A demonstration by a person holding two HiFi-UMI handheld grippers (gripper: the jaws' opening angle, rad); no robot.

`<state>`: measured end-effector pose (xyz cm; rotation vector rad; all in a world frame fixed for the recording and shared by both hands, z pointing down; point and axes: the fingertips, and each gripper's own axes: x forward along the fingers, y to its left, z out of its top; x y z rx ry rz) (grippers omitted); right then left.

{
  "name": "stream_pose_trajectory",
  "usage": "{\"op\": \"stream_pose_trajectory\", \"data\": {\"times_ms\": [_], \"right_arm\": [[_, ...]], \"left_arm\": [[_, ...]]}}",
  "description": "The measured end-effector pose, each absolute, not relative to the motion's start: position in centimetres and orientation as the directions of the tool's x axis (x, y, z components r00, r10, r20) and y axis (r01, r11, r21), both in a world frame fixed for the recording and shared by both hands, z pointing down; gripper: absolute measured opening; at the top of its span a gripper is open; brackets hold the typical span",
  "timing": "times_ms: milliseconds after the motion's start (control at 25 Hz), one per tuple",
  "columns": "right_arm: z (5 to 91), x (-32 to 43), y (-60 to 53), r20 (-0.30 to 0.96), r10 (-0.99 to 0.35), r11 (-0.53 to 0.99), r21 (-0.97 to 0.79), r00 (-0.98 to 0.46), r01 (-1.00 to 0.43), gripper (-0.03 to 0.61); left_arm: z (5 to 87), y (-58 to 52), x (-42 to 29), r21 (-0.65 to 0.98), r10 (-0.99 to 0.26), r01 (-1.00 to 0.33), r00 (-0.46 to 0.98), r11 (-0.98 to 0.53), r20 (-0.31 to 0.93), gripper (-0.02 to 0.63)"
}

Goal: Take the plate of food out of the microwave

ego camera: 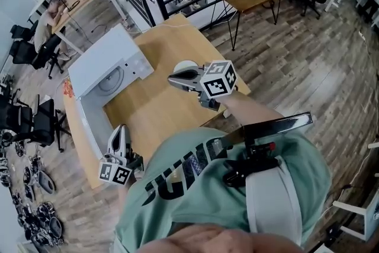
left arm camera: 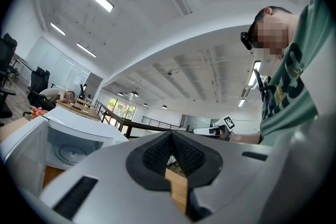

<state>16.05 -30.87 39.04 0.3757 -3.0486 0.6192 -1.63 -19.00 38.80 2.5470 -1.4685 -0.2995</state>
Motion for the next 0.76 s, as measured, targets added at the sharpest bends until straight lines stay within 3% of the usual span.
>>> {"op": "stream_pose_trajectory", "data": {"times_ms": [760], "right_arm": [[39.5,15.5,-33.1,0.067,-0.214,0.897,-0.381,-0.975,-0.223,0.005]], "left_arm": [[38.9,-21.3,-2.1,0.268,-0.873,-0.833,0.48,-0.483,-0.081,0.003]]}}
